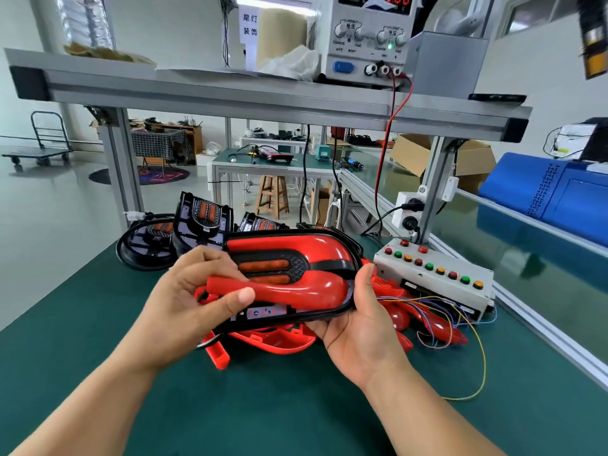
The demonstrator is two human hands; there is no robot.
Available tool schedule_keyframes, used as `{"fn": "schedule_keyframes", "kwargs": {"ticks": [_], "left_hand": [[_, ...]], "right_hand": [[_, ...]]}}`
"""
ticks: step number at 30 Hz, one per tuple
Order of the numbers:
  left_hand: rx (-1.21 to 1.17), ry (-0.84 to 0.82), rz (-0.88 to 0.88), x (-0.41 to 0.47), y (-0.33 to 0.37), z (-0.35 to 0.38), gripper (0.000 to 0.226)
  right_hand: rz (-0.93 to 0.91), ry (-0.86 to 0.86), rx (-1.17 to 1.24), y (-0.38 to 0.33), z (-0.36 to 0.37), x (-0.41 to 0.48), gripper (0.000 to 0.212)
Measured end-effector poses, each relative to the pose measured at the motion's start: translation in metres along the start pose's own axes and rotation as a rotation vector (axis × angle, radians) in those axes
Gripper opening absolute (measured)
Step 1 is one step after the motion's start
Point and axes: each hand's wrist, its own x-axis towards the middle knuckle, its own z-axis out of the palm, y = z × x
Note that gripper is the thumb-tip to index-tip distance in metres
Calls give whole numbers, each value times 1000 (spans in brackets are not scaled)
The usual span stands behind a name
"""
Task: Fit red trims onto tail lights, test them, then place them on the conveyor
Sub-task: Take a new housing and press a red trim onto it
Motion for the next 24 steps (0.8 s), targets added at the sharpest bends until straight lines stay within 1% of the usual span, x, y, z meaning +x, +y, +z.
{"fn": "schedule_keyframes", "kwargs": {"ticks": [2,4,9,11,16,20,22,24], "left_hand": [[177,9,35,-1,-1,4,27],[331,14,107,-1,-2,6,25],[494,-23,310,3,1,4,37],[508,-29,341,5,1,3,37],[403,13,282,2,3,1,32],[449,-21,289,0,4,9,27],[467,-37,289,-1,2,11,30],[503,-51,277,-1,0,12,40]], "right_hand": [[6,12,-8,0,0,0,76],[8,32,-7,0,0,0,77],[4,61,-15,0,-1,1,77],[5,67,-27,1,-2,1,77],[-2,65,-19,-1,-4,2,78],[1,69,-16,-1,-4,1,80],[-4,79,-17,-2,-5,2,81],[-10,85,-23,-3,-6,2,80]]}}
